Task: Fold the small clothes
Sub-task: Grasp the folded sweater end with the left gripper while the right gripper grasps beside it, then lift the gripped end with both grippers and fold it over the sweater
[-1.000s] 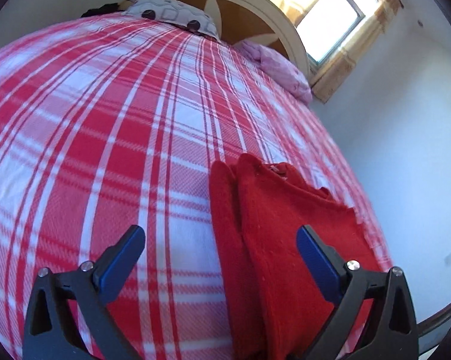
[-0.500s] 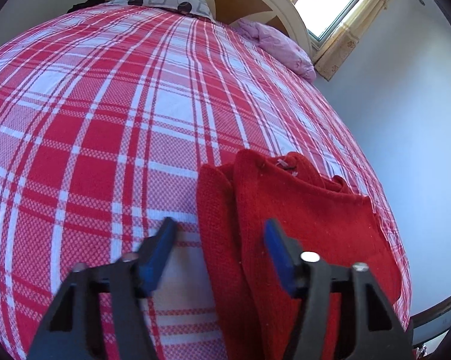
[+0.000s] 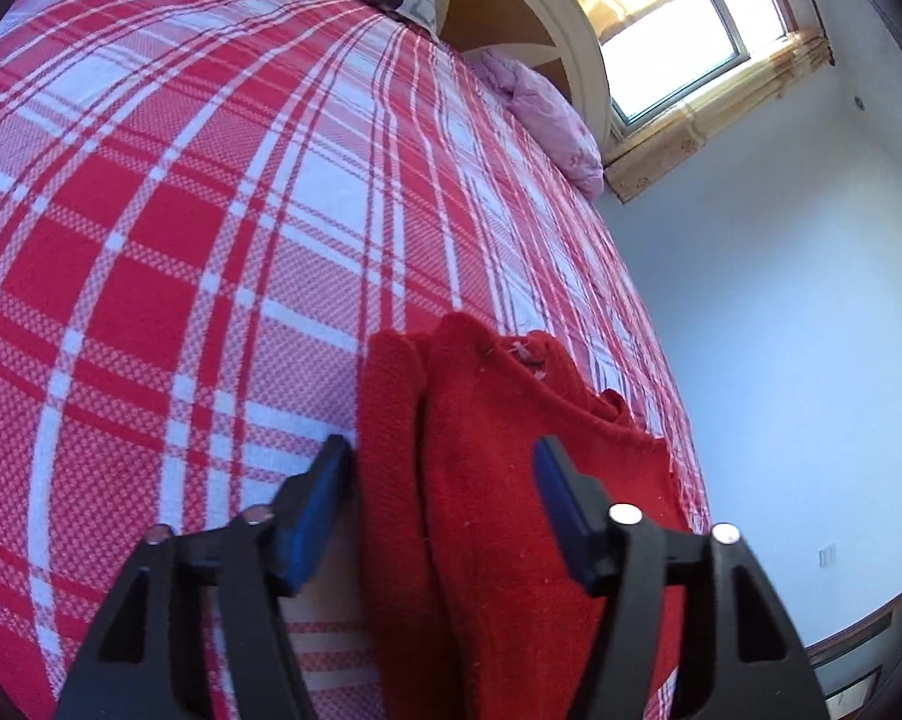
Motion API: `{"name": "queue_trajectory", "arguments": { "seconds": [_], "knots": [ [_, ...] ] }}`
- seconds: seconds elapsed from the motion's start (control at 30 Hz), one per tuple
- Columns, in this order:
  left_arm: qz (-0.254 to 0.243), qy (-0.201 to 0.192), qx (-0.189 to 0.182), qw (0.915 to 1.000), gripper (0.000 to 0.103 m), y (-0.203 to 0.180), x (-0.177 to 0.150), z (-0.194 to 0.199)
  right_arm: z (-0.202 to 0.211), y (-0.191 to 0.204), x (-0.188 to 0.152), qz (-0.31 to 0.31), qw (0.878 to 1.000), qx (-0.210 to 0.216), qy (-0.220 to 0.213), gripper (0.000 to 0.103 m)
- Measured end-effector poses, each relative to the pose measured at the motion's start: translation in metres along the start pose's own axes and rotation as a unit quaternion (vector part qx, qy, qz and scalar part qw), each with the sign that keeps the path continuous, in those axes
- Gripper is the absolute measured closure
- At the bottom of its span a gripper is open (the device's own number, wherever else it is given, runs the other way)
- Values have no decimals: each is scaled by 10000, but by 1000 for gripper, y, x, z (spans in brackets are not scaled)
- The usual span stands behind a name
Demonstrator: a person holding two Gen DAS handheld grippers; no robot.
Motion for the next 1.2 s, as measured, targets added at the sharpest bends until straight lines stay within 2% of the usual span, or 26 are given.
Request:
{"name": "queue_trajectory", "arguments": {
  "seconds": [0.07,0.1,0.13,0.17,0.23,0.37,0.47,0.6,0.67,0.93,1.07,1.2],
  "knots": [
    [-351,35,110,9993,38,-6,-3,-3,1,-1,1,-22,10000,0,-14,68],
    [-539,62,179,9984,51,-9,-5,-5,1,-1,1,-47,10000,4,-29,71],
    [-660,136,249,9974,83,-8,-5,-9,2,-3,0,-69,10000,0,-38,80],
    [-681,237,295,9970,87,-5,-6,-12,2,-4,-1,-94,9999,-4,-44,86],
    [-532,243,198,9981,89,-1,-4,-10,5,-6,0,-175,9998,31,-104,92],
    [-388,211,209,9988,89,-1,1,-3,12,-13,2,-417,9987,121,-249,93],
    [-333,140,162,9992,90,-8,6,2,22,-28,4,-874,9950,265,-396,93],
    [-99,50,-8,9999,90,-20,11,5,39,-60,2,-1815,9807,481,-549,94],
    [34,-6,-138,9999,90,-27,13,7,45,-73,2,-2072,9751,483,-618,94],
    [-13,-177,-632,9978,90,-93,23,0,85,-136,-2,-2818,9534,252,-1051,96],
    [-149,-199,-878,9958,90,-131,22,-8,96,-166,-13,-3108,9438,113,-1119,97],
    [-267,-138,-963,9949,90,-162,17,-22,108,-194,-26,-3397,9335,-2,-1151,97]
  ]
}}
Point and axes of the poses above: each gripper's, at about its wrist camera, not at the fingertips, and z roughly against the way its jaws point, y to its left, x to its top, the point moved 7 cm from there along -z, roughly the way its jaws point, and after that the axes turned 13 degrees about -y, right-handed, at the moved point
